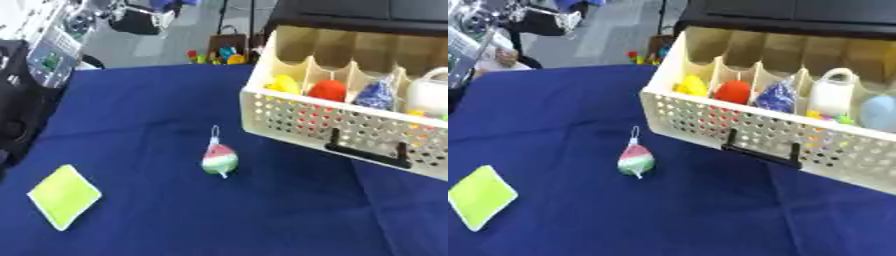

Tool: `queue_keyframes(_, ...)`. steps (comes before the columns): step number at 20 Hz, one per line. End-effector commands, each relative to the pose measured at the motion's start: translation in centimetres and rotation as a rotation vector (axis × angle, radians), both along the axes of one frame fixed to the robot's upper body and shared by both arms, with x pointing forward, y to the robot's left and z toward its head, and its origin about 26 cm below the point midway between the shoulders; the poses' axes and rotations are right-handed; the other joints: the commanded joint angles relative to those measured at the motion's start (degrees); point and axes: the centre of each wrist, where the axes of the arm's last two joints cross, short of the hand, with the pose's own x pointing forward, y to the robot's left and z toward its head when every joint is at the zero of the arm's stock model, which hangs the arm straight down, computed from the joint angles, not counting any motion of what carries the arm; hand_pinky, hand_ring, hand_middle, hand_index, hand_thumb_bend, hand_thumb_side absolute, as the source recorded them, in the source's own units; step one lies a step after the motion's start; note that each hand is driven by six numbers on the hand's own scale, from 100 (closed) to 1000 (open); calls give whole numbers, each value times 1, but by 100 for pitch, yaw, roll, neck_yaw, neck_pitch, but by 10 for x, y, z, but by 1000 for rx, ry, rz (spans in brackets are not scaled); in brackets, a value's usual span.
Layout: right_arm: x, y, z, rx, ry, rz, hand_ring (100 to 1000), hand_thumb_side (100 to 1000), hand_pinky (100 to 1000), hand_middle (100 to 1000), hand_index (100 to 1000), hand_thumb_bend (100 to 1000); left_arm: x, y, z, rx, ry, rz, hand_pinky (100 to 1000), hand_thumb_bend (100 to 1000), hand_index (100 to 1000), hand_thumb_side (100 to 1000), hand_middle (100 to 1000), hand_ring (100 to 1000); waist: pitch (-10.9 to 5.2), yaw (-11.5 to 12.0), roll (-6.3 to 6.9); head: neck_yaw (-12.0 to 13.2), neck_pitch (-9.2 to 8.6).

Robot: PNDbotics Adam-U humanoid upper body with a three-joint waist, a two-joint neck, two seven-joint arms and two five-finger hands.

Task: Pick up objects from table and place into drawer.

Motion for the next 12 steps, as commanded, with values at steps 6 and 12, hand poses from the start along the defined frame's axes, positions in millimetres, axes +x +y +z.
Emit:
queue_keyframes(6,-3,-5,8,4,-28,7,565,588,558,623,721,100,-43,-43,23,-12,-29,-171,302,100,661,186,400,520,-348,0,-55,-84,94)
queue_keyframes(12,-3,-4,10,14,-32,21,569,578,555,654,721,100,-72,-69,28,-24,20,-272,301,100,660,188,398,520,-548,-3,-79,-163,9)
